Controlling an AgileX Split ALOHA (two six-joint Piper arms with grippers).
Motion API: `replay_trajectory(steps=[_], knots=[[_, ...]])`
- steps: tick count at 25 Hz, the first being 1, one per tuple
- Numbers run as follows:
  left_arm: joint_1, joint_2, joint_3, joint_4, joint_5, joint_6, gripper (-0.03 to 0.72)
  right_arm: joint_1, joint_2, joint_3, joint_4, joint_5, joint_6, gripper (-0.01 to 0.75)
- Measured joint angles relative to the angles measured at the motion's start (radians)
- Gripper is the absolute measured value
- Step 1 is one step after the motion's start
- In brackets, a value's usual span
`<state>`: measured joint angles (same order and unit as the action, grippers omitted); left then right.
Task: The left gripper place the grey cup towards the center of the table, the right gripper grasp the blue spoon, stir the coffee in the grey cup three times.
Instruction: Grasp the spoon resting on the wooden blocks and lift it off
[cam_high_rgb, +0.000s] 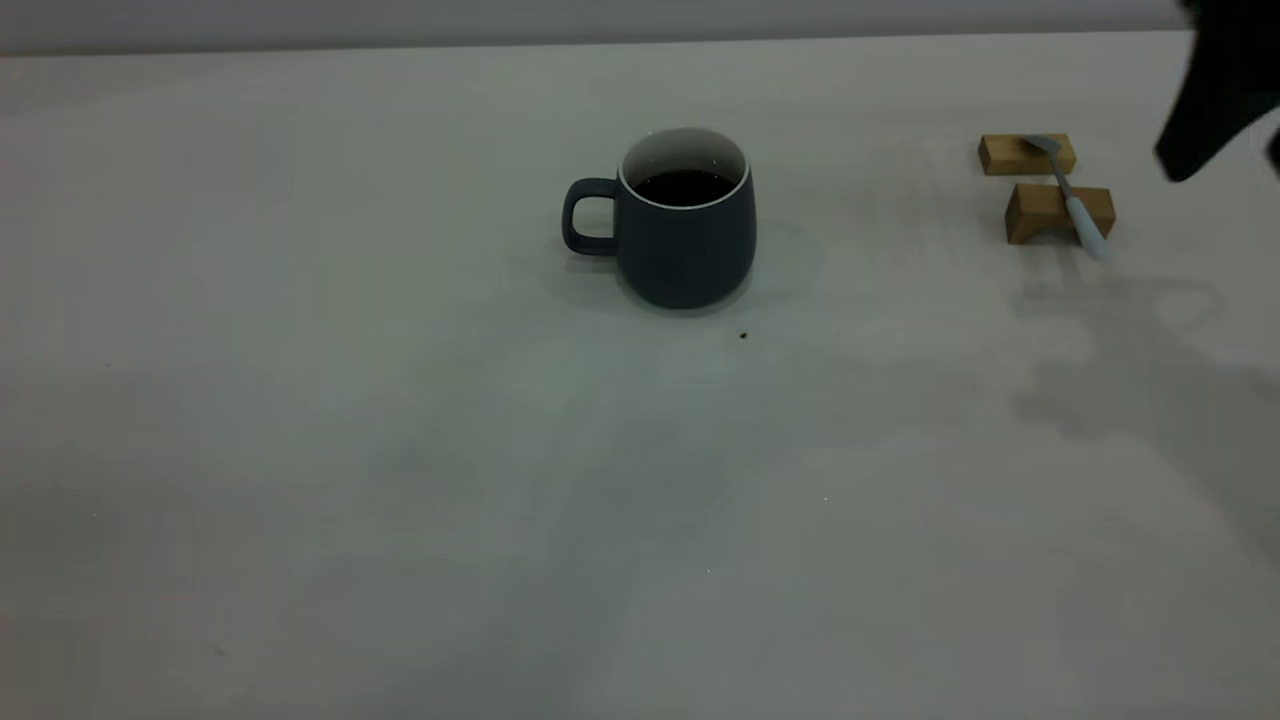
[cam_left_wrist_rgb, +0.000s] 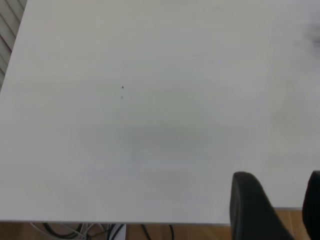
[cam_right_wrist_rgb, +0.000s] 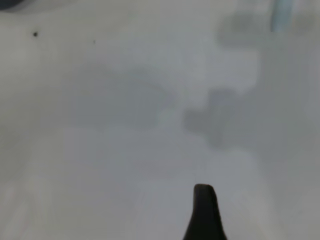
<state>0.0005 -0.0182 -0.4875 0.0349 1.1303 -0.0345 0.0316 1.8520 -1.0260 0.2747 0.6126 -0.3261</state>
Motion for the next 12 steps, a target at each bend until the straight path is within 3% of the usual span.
replay_trajectory(steps=[12], knots=[[0.000, 0.000, 0.000, 0.000, 0.000, 0.000, 0.333, 0.030, 0.337, -0.285, -0.119, 0.020, -0.006, 0.618]])
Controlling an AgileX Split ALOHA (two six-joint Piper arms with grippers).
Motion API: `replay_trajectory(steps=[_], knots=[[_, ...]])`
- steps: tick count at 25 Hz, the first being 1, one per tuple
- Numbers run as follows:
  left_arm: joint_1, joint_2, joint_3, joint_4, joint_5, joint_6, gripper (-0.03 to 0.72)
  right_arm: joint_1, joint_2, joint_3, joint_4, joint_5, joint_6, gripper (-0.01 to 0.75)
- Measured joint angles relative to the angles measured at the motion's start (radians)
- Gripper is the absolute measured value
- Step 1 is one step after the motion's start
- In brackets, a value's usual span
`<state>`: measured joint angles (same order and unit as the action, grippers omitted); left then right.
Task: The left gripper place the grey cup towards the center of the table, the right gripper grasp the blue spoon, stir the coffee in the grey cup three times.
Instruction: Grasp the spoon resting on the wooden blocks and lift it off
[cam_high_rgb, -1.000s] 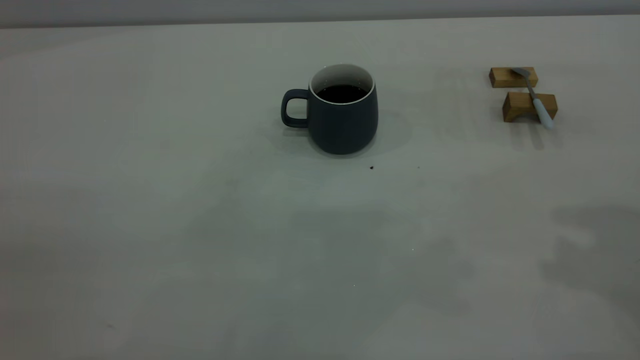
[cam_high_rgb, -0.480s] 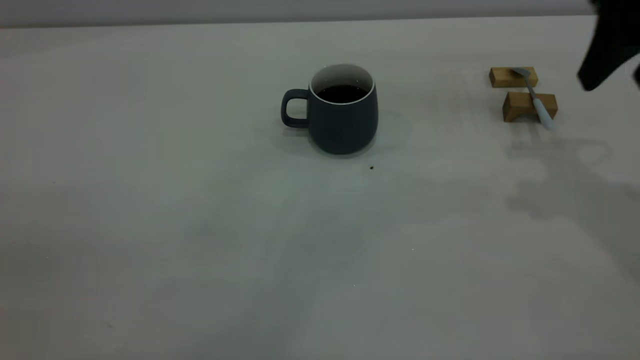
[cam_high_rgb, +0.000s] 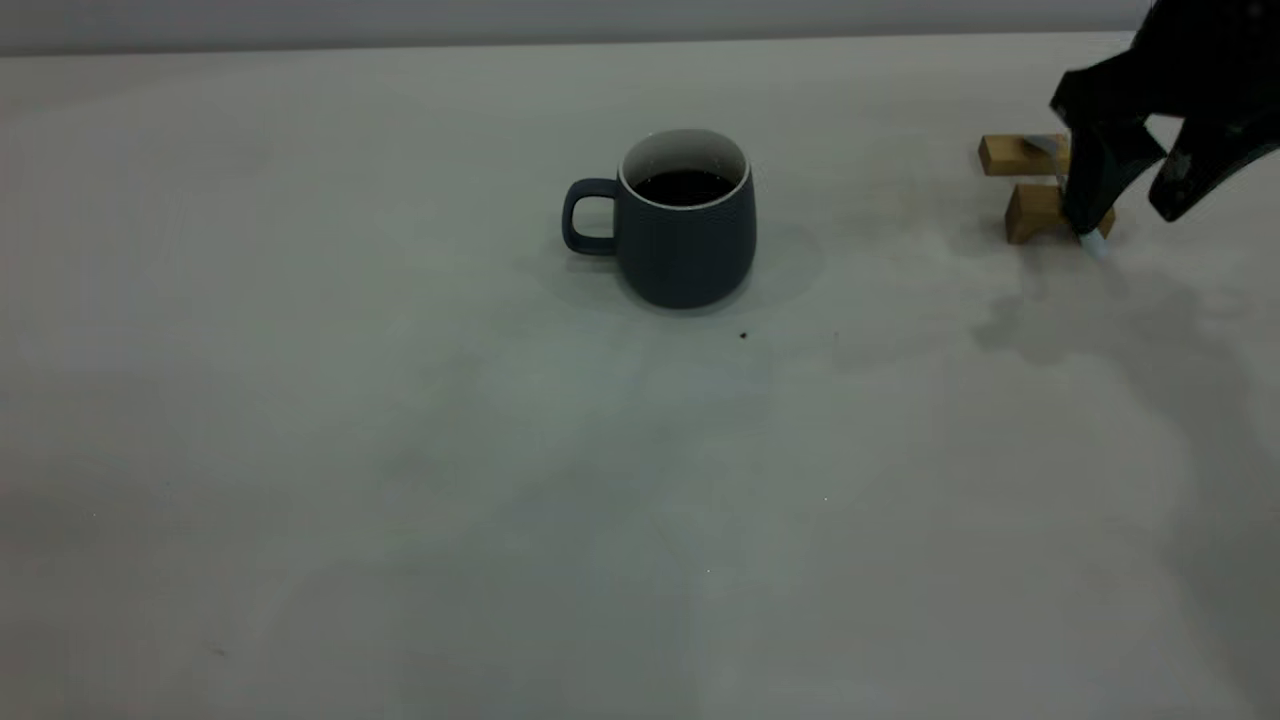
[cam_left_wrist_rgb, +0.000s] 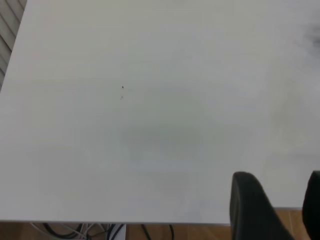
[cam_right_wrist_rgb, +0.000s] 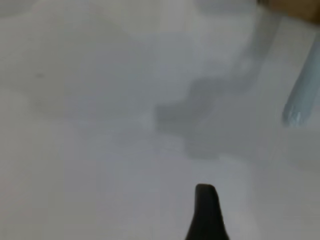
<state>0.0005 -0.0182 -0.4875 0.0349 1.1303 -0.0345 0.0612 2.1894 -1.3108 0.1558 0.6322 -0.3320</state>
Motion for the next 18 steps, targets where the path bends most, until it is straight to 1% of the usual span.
replay_trajectory(steps=[10, 15, 18], knots=[[0.000, 0.000, 0.000, 0.000, 0.000, 0.000, 0.333, 0.000, 0.192, -0.207, -0.100, 0.036, 0.033, 0.616], [0.000, 0.000, 0.000, 0.000, 0.000, 0.000, 0.333, 0.000, 0.240, -0.273, -0.156, 0.056, 0.080, 0.670], [0.000, 0.000, 0.000, 0.000, 0.000, 0.000, 0.333, 0.000, 0.258, -0.296, -0.171, 0.062, 0.096, 0.685]])
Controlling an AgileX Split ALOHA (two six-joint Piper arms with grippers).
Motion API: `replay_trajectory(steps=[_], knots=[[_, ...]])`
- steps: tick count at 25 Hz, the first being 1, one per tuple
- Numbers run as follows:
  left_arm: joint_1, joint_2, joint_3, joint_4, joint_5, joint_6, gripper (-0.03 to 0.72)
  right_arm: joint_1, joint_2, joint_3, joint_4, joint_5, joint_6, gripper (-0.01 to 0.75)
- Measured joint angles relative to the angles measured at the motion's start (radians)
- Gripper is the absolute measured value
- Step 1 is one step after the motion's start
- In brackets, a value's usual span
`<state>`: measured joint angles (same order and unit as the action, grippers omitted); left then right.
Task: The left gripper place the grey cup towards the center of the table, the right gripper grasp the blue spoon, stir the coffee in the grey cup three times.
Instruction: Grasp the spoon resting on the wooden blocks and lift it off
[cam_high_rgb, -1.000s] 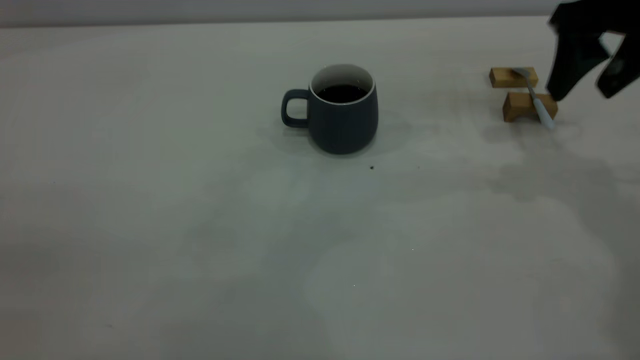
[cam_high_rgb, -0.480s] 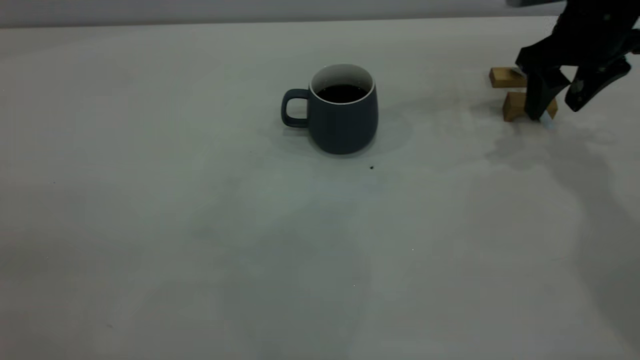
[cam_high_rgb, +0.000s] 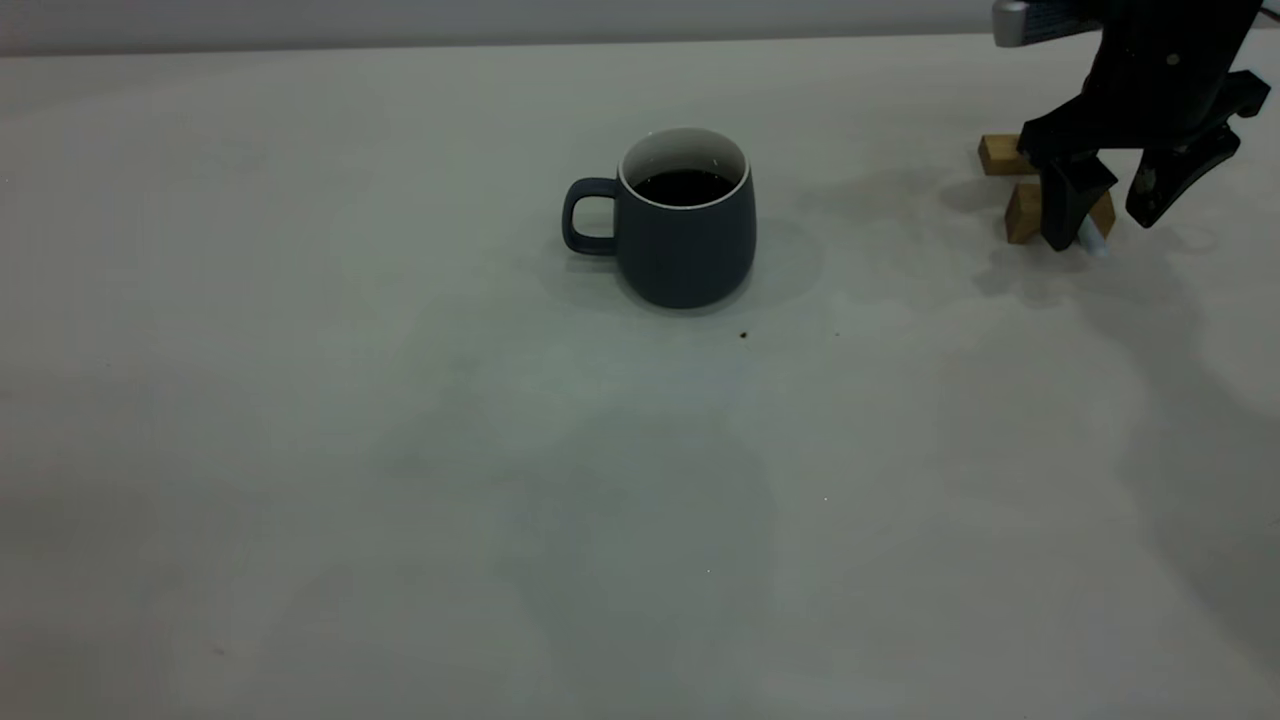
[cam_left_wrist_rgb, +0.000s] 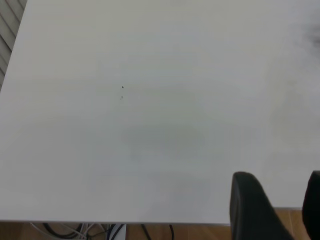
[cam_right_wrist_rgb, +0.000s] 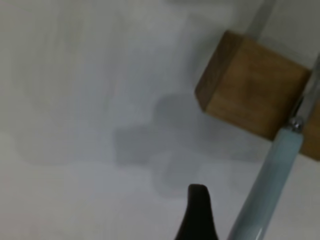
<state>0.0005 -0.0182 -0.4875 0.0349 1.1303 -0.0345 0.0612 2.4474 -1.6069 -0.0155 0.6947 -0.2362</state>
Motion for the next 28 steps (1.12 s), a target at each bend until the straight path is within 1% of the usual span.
replay_trajectory(steps=[5, 7, 9, 11, 12, 14, 16, 17, 22, 28], knots=[[0.000, 0.000, 0.000, 0.000, 0.000, 0.000, 0.333, 0.000, 0.033, -0.008, -0.005, -0.002, 0.015, 0.680], [0.000, 0.000, 0.000, 0.000, 0.000, 0.000, 0.333, 0.000, 0.034, -0.008, -0.007, -0.005, 0.028, 0.654], [0.000, 0.000, 0.000, 0.000, 0.000, 0.000, 0.333, 0.000, 0.034, -0.009, -0.023, -0.012, 0.054, 0.601], [0.000, 0.000, 0.000, 0.000, 0.000, 0.000, 0.333, 0.000, 0.034, -0.009, -0.058, -0.012, 0.098, 0.516], [0.000, 0.000, 0.000, 0.000, 0.000, 0.000, 0.333, 0.000, 0.034, -0.009, -0.069, -0.010, 0.122, 0.457], [0.000, 0.000, 0.000, 0.000, 0.000, 0.000, 0.333, 0.000, 0.034, -0.009, -0.087, 0.002, 0.157, 0.330], [0.000, 0.000, 0.000, 0.000, 0.000, 0.000, 0.333, 0.000, 0.034, -0.009, -0.095, 0.027, 0.183, 0.163], [0.000, 0.000, 0.000, 0.000, 0.000, 0.000, 0.333, 0.000, 0.031, -0.009, -0.099, 0.037, 0.188, 0.125], [0.000, 0.000, 0.000, 0.000, 0.000, 0.000, 0.333, 0.000, -0.036, -0.009, -0.092, 0.094, 0.199, 0.130], [0.000, 0.000, 0.000, 0.000, 0.000, 0.000, 0.333, 0.000, -0.063, -0.011, -0.085, 0.107, 0.199, 0.130]])
